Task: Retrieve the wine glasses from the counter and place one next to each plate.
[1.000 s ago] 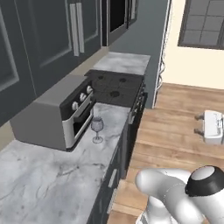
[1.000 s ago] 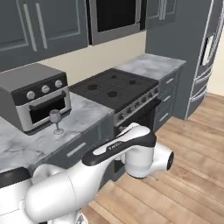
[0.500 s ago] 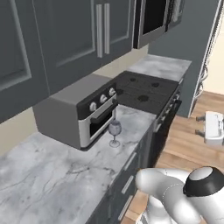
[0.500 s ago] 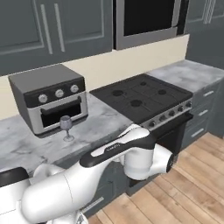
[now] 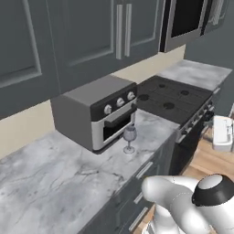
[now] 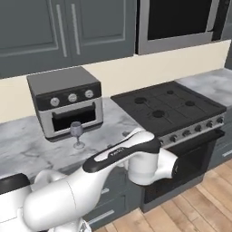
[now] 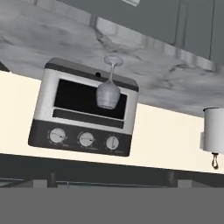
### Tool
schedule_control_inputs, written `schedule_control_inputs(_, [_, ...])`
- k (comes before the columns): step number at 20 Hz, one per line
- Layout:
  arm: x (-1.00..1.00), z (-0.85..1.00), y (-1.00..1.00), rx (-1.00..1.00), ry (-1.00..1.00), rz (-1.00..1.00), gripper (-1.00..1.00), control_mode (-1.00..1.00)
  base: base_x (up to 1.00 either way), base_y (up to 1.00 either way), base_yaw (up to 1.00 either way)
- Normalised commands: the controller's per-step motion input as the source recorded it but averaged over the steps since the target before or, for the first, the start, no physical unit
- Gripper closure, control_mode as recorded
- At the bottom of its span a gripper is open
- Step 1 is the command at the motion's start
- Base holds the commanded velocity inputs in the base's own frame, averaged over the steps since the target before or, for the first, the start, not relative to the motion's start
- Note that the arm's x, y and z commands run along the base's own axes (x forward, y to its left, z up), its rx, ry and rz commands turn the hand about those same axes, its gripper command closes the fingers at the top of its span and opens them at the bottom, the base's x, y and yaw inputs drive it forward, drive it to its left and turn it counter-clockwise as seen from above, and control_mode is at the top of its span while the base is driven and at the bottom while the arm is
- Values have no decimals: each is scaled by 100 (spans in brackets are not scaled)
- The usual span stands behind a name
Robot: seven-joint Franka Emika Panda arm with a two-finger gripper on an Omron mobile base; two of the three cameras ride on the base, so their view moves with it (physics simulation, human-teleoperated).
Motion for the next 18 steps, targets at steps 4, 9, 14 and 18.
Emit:
schedule_control_inputs(4, [0, 0, 0, 0, 0, 0, -100, 100, -21, 3, 40])
schedule_control_inputs(9, [0, 0, 0, 0, 0, 0, -100, 100, -13, 6, 44])
schedule_control_inputs(14, [0, 0, 0, 0, 0, 0, -100, 100, 10, 0, 45])
schedule_control_inputs(18, [0, 0, 0, 0, 0, 0, -100, 100, 37, 0, 40])
